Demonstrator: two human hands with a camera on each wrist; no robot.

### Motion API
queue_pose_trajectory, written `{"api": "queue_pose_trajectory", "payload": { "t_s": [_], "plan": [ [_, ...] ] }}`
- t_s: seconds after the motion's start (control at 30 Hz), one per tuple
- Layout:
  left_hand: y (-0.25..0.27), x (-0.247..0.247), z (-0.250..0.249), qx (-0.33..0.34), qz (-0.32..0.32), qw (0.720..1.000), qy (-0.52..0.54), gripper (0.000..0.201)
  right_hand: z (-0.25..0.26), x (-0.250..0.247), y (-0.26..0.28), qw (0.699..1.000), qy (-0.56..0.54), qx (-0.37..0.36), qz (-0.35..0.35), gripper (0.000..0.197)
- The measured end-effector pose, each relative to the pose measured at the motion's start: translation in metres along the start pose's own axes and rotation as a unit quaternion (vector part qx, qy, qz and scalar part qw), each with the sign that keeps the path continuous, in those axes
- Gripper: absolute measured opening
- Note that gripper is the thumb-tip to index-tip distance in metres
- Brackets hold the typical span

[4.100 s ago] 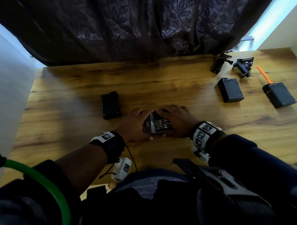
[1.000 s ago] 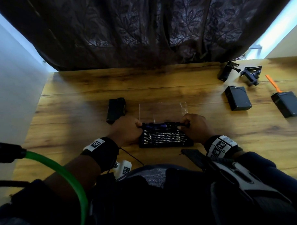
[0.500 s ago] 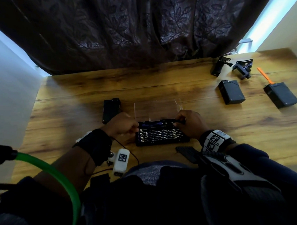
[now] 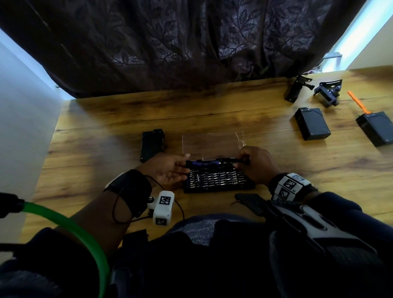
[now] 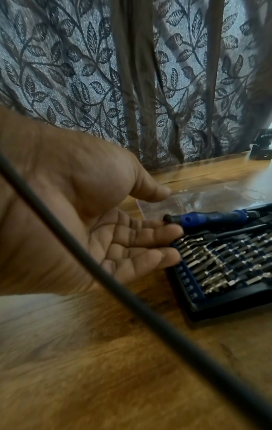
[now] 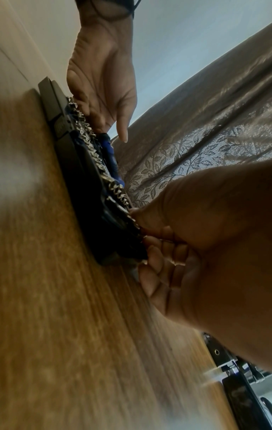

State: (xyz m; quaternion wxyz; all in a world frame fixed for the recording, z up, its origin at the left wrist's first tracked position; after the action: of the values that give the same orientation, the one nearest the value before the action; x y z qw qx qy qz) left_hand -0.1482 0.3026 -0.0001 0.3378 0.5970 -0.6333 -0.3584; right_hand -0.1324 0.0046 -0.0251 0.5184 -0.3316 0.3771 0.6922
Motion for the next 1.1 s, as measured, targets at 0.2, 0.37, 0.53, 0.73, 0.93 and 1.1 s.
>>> {"api": "queue_pose_trajectory", "payload": {
  "t_s": [0.2,0.37,0.53,0.73,0.93,1.1],
  "plan": [
    [-0.003,0.018,-0.001,0.046,-0.025,0.997,0.061,0.01,0.001,-0.002,0.001,1.0,-0.002,-0.001,0.0,0.019],
    [-0.007,0.023,-0.003,0.064,-0.053,0.995,0.064,0.01,0.001,-0.002,0.0,1.0,-0.007,-0.002,0.009,0.019],
    [0.002,0.013,-0.014,0.116,-0.03,0.99,0.077,0.017,-0.003,-0.008,-0.005,0.999,-0.022,-0.042,0.026,0.029],
    [0.007,-0.001,-0.024,0.14,0.037,0.985,0.09,0.015,0.007,-0.019,-0.014,0.991,-0.059,-0.116,0.039,0.026],
    [-0.003,0.005,-0.028,0.144,0.04,0.981,0.123,0.013,0.011,-0.019,-0.031,0.992,-0.092,-0.08,0.036,0.011],
    [-0.018,0.014,-0.025,0.133,0.021,0.985,0.111,0.008,0.01,-0.014,-0.051,0.996,-0.034,-0.041,0.073,0.015]
  ]
}}
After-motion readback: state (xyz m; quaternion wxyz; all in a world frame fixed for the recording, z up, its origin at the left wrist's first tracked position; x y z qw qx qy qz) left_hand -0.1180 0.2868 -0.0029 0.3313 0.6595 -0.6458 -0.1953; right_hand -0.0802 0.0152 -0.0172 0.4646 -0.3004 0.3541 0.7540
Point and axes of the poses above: each hand's wrist, its own y-axis away from the middle knuckle, its own x-axis out of the palm, z = x × y, the point moved 2 cm from there along -y, towards the middle knuckle, and after that the axes turned 4 degrees about y, right-handed, at the moved point
